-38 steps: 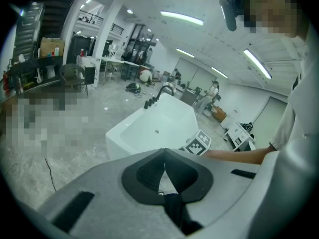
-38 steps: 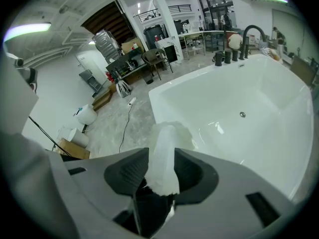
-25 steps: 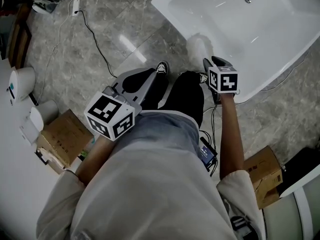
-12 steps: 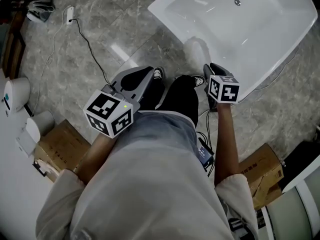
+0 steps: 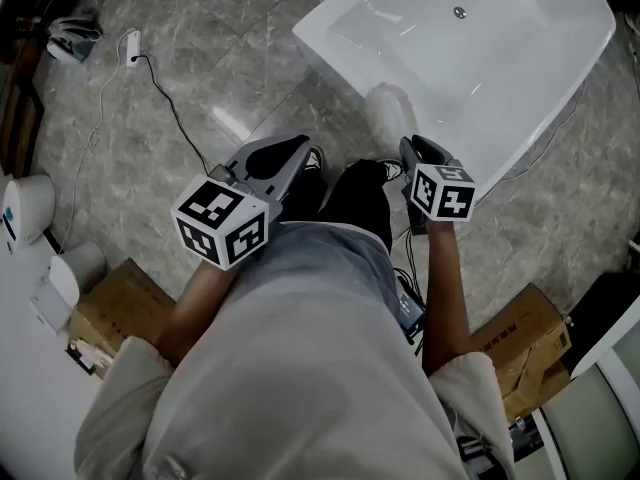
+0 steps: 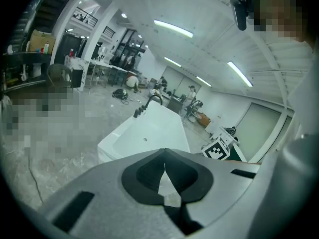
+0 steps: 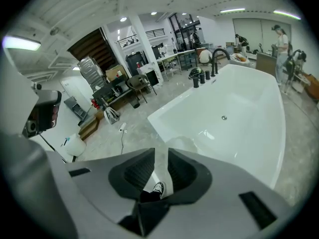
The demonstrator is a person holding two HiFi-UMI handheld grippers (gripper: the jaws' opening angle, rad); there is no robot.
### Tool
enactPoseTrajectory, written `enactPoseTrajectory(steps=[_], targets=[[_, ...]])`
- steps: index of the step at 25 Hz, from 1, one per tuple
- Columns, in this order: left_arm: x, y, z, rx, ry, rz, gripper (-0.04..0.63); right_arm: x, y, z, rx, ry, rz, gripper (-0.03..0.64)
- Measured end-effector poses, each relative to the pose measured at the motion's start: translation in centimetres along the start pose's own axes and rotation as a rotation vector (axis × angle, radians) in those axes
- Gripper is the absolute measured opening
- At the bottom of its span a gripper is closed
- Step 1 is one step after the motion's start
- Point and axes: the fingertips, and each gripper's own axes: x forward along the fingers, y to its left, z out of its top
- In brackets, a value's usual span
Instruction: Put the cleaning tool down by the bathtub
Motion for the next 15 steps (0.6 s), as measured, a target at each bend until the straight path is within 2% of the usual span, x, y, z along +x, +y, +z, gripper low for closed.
enactPoseTrajectory(steps=[15], targets=[[-1.5,1.5,1.5,0.023,-0.033,-0.033,0.005,-4.2,3.9,1.5,0.066,-0.101,-0.004,0.074]])
